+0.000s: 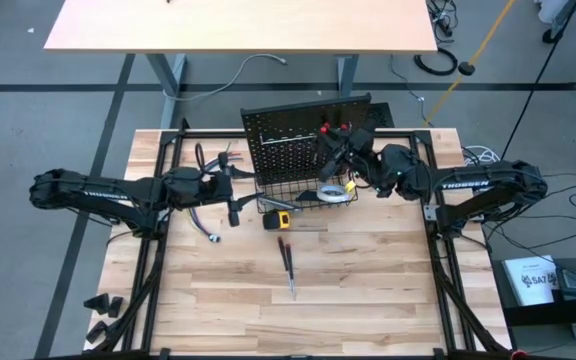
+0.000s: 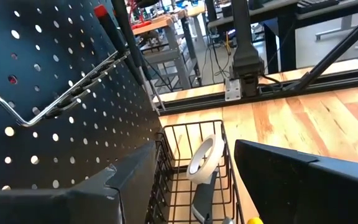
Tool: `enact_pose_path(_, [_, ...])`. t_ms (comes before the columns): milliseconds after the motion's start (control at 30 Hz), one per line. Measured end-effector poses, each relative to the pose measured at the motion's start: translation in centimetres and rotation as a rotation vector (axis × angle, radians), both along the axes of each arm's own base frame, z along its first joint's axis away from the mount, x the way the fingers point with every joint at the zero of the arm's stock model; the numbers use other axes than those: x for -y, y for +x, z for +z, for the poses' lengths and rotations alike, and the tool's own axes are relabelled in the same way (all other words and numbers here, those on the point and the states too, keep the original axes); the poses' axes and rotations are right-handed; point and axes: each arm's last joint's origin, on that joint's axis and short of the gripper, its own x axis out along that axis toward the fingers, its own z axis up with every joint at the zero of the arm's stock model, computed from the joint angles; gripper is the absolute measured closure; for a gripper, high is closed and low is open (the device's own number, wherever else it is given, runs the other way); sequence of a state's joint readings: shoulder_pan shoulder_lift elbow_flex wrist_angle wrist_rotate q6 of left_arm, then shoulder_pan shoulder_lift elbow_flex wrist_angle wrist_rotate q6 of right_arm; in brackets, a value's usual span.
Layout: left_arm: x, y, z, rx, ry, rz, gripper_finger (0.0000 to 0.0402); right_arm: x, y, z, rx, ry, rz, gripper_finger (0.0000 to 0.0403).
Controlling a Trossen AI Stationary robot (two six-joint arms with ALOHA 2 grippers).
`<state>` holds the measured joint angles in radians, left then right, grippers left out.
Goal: Hang tools onto peg board
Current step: Hang the black screwdriver onto the pegboard
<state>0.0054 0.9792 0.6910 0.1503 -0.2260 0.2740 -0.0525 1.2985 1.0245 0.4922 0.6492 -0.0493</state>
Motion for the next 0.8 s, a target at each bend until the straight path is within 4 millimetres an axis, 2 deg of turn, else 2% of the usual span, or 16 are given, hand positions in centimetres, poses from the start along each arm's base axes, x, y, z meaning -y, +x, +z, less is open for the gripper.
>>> enact_pose_path(367, [-0.1,0.0,0.0,0.0,0.003,0.012,0.0175,0.5,1.2,-0.8,0.011,-0.018,-0.019,0.036])
enact_pose_path(800, [-0.1,0.0,0.0,-0.001,0.003,0.012,0.0175,1.3,1.5,-1.1,-0.014,-0.049,-0.059,0.036])
